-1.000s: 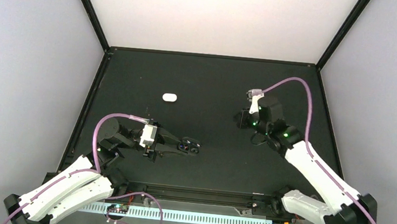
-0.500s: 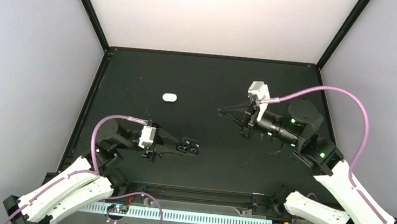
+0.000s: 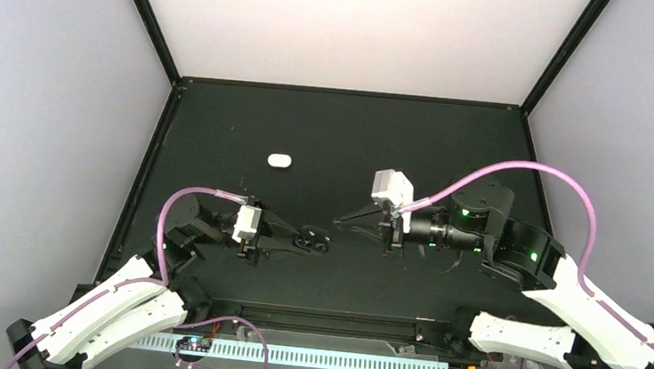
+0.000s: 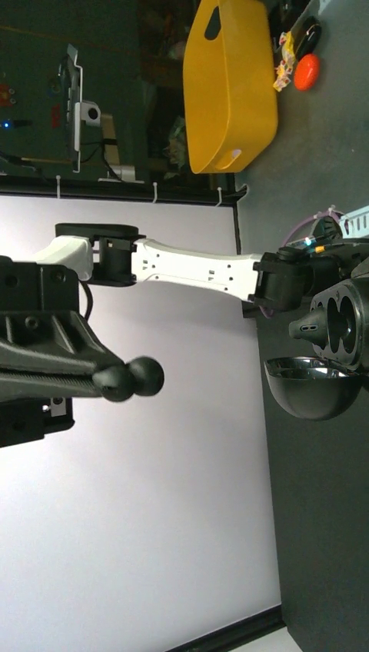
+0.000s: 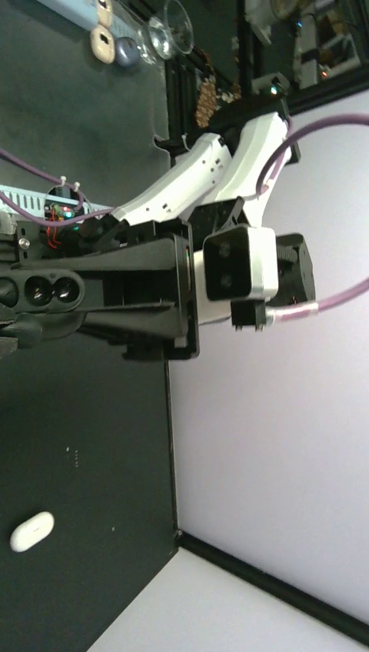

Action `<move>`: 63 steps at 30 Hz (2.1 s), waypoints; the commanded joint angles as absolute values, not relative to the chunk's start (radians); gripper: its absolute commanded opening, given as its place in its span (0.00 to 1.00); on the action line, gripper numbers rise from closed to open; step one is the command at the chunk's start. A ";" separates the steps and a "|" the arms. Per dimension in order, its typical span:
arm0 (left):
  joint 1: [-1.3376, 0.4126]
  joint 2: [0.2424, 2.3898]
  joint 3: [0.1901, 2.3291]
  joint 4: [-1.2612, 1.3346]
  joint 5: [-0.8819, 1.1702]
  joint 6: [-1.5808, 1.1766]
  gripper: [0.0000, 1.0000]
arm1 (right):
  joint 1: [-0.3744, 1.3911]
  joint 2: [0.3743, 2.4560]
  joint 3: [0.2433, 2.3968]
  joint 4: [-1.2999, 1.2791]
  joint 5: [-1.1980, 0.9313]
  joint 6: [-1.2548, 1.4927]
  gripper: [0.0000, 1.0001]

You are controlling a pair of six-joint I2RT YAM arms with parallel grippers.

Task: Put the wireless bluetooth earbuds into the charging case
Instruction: Place the earbud in the charging case.

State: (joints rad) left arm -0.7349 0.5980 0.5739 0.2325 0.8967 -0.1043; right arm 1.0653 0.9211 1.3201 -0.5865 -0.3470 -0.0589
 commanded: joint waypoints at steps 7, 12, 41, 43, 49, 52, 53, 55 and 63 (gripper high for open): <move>-0.742 0.602 0.604 0.242 0.889 -0.077 0.02 | 1.163 1.025 1.458 -0.647 -0.371 -0.156 0.01; -0.741 0.612 0.606 0.245 0.899 -0.081 0.02 | 1.186 1.105 1.547 -0.806 -0.383 -0.193 0.01; -0.741 0.609 0.607 0.251 0.916 -0.091 0.02 | 1.267 1.176 1.513 -0.746 -0.231 -0.197 0.01; -0.741 0.609 0.607 0.252 0.916 -0.091 0.02 | 1.269 1.181 1.513 -0.746 -0.227 -0.198 0.01; -0.741 0.607 0.607 0.250 0.917 -0.091 0.01 | 1.279 1.189 1.513 -0.748 -0.203 -0.198 0.01; -0.741 0.608 0.607 0.251 0.915 -0.089 0.02 | 1.279 1.189 1.511 -0.753 -0.191 -0.198 0.01; -0.741 0.608 0.607 0.253 0.915 -0.089 0.02 | 1.280 1.189 1.510 -0.754 -0.187 -0.197 0.01; -0.741 0.608 0.607 0.252 0.914 -0.089 0.01 | 1.282 1.191 1.508 -0.757 -0.178 -0.196 0.01; -0.741 0.607 0.607 0.251 0.913 -0.087 0.02 | 1.288 1.196 1.502 -0.776 -0.150 -0.201 0.01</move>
State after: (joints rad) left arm -0.7349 0.6109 0.5739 0.2333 0.8948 -0.1040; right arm 1.2778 1.1908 1.5120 -0.7639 -0.1837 -0.1860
